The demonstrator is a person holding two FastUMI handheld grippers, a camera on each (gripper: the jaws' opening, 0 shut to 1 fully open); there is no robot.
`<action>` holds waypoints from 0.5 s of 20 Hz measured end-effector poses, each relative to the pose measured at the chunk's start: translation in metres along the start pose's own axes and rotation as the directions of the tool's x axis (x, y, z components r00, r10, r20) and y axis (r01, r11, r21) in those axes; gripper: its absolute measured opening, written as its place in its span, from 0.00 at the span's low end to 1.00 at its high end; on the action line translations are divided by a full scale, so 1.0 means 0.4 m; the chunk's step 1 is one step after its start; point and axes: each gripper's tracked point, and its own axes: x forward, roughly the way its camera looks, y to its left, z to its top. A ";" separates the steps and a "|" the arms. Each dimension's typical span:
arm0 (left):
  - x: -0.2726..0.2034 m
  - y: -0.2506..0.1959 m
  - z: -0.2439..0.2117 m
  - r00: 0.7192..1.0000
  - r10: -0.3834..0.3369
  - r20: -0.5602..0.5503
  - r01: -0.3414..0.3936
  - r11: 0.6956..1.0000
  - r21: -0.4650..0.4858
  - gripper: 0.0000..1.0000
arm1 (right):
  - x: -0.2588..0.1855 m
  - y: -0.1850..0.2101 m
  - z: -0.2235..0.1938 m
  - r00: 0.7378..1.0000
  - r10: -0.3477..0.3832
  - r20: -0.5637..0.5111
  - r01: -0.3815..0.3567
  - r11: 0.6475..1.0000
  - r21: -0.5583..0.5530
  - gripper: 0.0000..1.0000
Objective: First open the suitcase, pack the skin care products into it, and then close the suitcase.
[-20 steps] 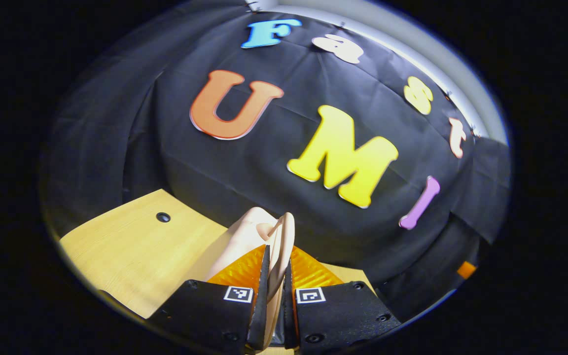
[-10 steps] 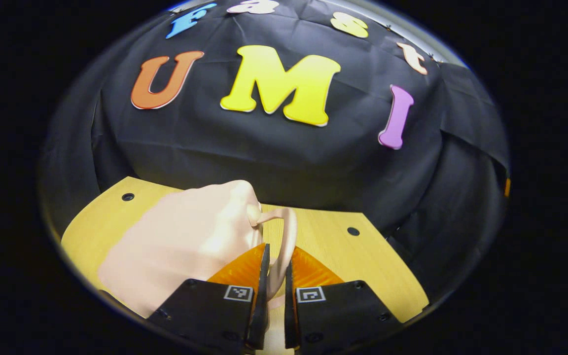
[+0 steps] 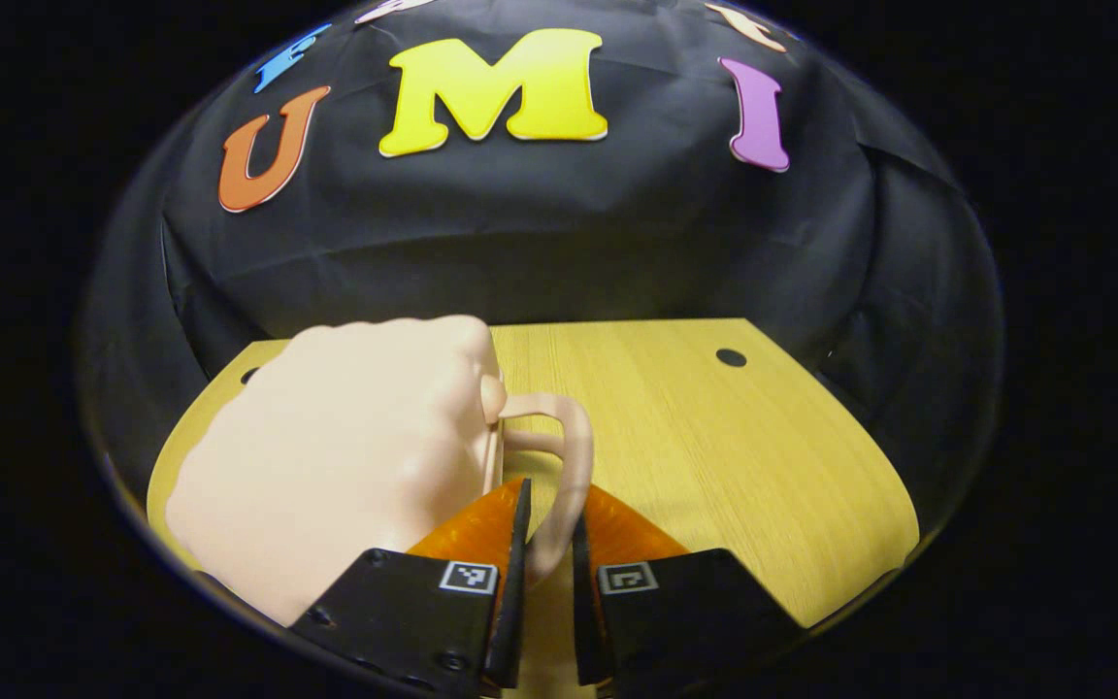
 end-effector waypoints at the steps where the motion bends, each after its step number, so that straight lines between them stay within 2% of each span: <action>1: -0.006 -0.013 -0.002 1.000 0.000 -0.008 0.000 1.000 0.013 0.27 | 0.006 0.002 -0.007 1.000 0.007 -0.005 -0.007 1.000 0.009 0.73; 4: -0.017 -0.032 -0.016 0.999 -0.009 -0.041 0.010 1.000 0.007 0.35 | 0.017 0.009 -0.021 0.999 0.032 -0.009 -0.032 0.999 0.015 0.73; 5: -0.030 -0.040 -0.016 1.000 -0.008 -0.029 0.008 1.000 -0.020 0.55 | 0.023 0.014 -0.023 0.999 0.040 -0.007 -0.040 0.999 0.013 0.73; 6: -0.048 -0.052 0.002 1.000 -0.009 -0.008 0.009 1.000 -0.029 0.56 | 0.030 0.022 -0.021 0.999 0.046 -0.002 -0.045 0.999 0.013 0.73; 7: -0.072 -0.055 0.017 1.000 -0.005 -0.004 0.005 1.000 -0.009 0.74 | 0.039 0.029 -0.021 0.999 0.051 0.001 -0.051 0.999 0.013 0.73; 8: -0.101 -0.058 0.034 1.000 -0.006 0.010 0.006 1.000 0.010 0.84 | 0.049 0.044 -0.023 0.998 0.059 0.001 -0.059 0.998 0.019 0.73; 9: -0.125 -0.067 0.061 0.999 -0.024 0.037 0.024 1.000 0.017 0.90 | 0.056 0.060 -0.018 0.997 0.071 0.006 -0.072 0.997 0.027 0.73; 10: -0.154 -0.068 0.088 0.997 -0.031 0.065 0.029 0.999 0.023 0.90 | 0.063 0.080 -0.010 0.996 0.086 0.013 -0.086 0.996 0.034 0.73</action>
